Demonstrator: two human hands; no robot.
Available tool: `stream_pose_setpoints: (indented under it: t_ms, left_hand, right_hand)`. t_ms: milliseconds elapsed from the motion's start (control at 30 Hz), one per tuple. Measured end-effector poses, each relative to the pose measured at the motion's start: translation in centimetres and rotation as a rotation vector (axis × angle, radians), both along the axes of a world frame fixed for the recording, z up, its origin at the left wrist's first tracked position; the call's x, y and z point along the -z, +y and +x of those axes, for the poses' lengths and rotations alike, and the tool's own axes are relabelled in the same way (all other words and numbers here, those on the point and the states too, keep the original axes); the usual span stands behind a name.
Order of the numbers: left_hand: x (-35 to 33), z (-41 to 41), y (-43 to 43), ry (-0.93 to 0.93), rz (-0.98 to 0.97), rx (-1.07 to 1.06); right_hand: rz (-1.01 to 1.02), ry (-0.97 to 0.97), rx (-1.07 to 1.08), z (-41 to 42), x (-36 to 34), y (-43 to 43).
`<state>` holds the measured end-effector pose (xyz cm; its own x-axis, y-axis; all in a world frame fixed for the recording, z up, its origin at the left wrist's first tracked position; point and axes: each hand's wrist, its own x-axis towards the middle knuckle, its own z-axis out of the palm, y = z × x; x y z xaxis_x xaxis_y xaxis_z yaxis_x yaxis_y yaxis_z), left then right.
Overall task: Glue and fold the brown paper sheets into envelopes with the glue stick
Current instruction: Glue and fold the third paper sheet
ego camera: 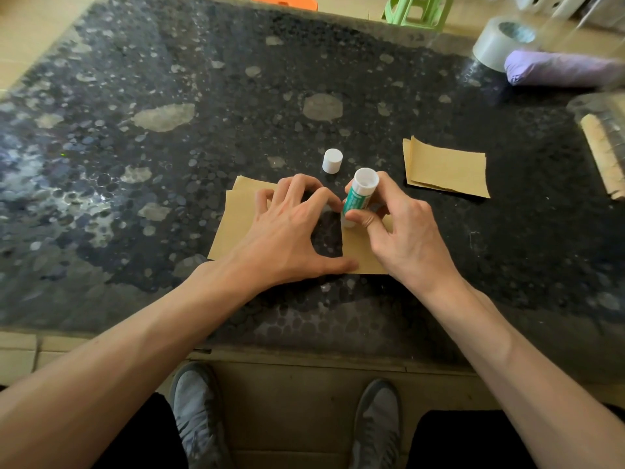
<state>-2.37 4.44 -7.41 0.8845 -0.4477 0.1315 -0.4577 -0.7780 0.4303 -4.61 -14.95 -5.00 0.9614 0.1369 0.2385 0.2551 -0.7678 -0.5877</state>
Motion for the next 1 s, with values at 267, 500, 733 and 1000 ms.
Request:
stream_pose_setpoints:
  t_ms: [267, 500, 733, 1000]
  left_hand:
    - [0.0, 0.1, 0.0, 0.01, 0.0, -0.009]
    - [-0.1, 0.0, -0.1, 0.011, 0.002, -0.014]
    - [-0.1, 0.0, -0.1, 0.019, 0.01, -0.013]
    - [-0.1, 0.1, -0.1, 0.029, 0.021, -0.017]
  right_hand:
    - [0.005, -0.019, 0.006, 0.7, 0.2, 0.1]
    - [0.02, -0.021, 0.012, 1.1, 0.2, 0.1]
    - [0.015, -0.034, 0.012, 1.2, 0.3, 0.3]
    - [0.039, -0.059, 0.025, 1.3, 0.6, 0.2]
